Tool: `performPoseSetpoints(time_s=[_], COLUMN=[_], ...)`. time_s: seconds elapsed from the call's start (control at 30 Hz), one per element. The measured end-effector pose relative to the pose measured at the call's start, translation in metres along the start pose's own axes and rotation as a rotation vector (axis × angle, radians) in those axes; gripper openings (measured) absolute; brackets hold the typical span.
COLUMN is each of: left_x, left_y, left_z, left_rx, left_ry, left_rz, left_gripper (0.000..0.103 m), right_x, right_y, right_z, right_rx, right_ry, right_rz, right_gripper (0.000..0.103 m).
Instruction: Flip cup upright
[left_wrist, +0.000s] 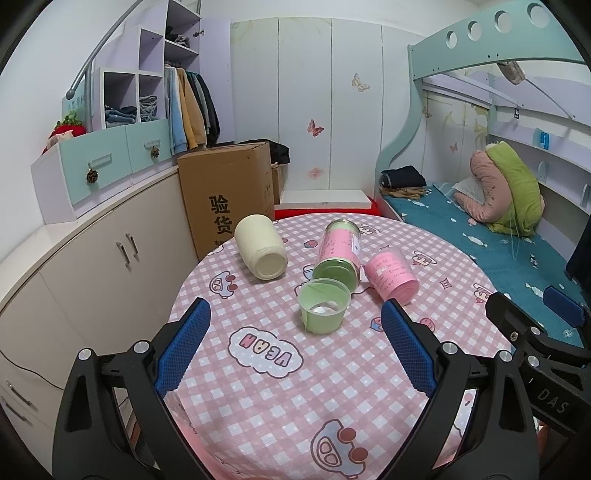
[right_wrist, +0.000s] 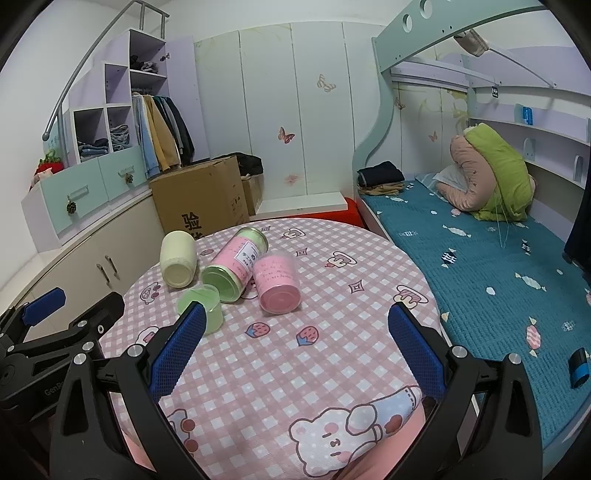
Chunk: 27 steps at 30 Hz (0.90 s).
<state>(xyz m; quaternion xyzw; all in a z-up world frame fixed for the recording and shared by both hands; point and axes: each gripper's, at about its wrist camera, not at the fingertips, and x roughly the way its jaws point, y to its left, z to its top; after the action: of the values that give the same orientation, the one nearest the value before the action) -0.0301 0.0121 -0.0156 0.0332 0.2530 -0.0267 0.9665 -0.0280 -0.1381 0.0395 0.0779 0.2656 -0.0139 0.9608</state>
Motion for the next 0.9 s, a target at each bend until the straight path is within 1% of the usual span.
performPoseSetpoints(time_s=[0.17,0.27,0.77,0.83,0.9], left_x=[-0.0009,-0.0013,-0.0019,-0.0019,-0.0012], left_y=[0.0003,-0.0004,0.0004,0.0018,0.0001], left_z=[-0.0002,-0.0002,0.0002,-0.0005,-0.0015], left_rx=[0.001,0.003,-0.004,-0.015,0.001], left_ry=[0.002,-0.002,-0.006,-0.008,-0.008], left_rz=[0.005,0.007,0.011,0.007,-0.002], left_gripper=[0.094,0.096,0.096,0.096,0.096], right_x=[0.0001,0.0002,0.0000,-0.0001,0.0002], right_y=[-0.0004,-0.0012,-0.0015,-0.0013,-0.0008], right_z=[0.0003,0.0002,0.0001,0.0000,0.0003], right_rx=[0.001,0.001,-0.001,-0.003,-0.003], right_ry=[0.004,0.005,0.004,0.005,0.003], right_rz=[0.000,0.000,0.002,0.001,-0.001], right_gripper=[0.095,0.095,0.095,0.095,0.095])
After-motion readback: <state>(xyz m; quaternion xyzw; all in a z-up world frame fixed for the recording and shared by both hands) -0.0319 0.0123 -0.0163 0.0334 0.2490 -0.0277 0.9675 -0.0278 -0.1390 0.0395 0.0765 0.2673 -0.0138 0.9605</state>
